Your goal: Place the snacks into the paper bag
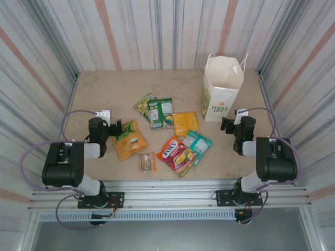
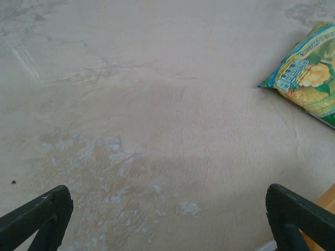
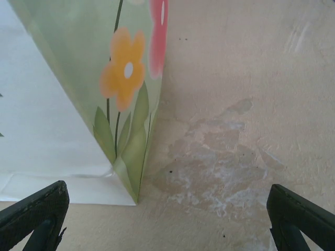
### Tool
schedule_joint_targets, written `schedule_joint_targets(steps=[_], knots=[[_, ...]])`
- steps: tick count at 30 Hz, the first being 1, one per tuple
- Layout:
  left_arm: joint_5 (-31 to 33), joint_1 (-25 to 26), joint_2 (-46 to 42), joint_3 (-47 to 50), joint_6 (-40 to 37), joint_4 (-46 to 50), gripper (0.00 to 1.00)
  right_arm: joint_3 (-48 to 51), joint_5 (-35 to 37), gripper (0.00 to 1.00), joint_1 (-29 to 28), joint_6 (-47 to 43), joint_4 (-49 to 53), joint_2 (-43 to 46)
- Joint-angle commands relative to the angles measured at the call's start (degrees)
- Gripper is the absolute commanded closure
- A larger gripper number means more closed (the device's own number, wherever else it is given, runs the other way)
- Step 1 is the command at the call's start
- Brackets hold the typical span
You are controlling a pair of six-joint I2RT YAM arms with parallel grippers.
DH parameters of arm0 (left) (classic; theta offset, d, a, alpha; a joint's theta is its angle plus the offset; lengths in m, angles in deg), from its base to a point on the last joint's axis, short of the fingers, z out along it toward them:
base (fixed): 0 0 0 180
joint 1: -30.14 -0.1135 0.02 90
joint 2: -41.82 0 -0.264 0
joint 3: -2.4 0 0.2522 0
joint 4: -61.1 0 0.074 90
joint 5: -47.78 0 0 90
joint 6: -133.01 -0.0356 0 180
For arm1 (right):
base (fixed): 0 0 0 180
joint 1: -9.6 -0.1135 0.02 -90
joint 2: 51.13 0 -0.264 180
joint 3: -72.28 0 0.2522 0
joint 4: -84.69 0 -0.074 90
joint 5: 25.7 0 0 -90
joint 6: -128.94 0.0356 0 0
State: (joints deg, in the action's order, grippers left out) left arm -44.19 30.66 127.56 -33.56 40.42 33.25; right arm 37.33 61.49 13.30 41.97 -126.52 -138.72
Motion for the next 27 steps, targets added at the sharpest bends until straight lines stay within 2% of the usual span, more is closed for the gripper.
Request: schedule_joint_targets(steps=[1,22,24,27], knots=[[-0.99,0.64,0.70,-1.45,-1.97,-3.31,0.01,-1.72,0.09,0.01,-0.59,1.90,-2.46,-0.87],[-2.13,0.07,0.53,-1.28,-1.61,-3.44,0.02,-1.62,-0.11,0.01,-0.46,2.00,-2.42,-0.80],[-2.06,0.09,-0.25,-1.89,-1.41,-2.28,0.05,-3.17,-0.35,0.01,-0.47,1.85,1.22,0.41],[-1.61,0.17,-4.36,-5.12,-1.35,6.78,0.06,-7.52,-0.17,0.01,-0.47,2.44,13.75,5.44]])
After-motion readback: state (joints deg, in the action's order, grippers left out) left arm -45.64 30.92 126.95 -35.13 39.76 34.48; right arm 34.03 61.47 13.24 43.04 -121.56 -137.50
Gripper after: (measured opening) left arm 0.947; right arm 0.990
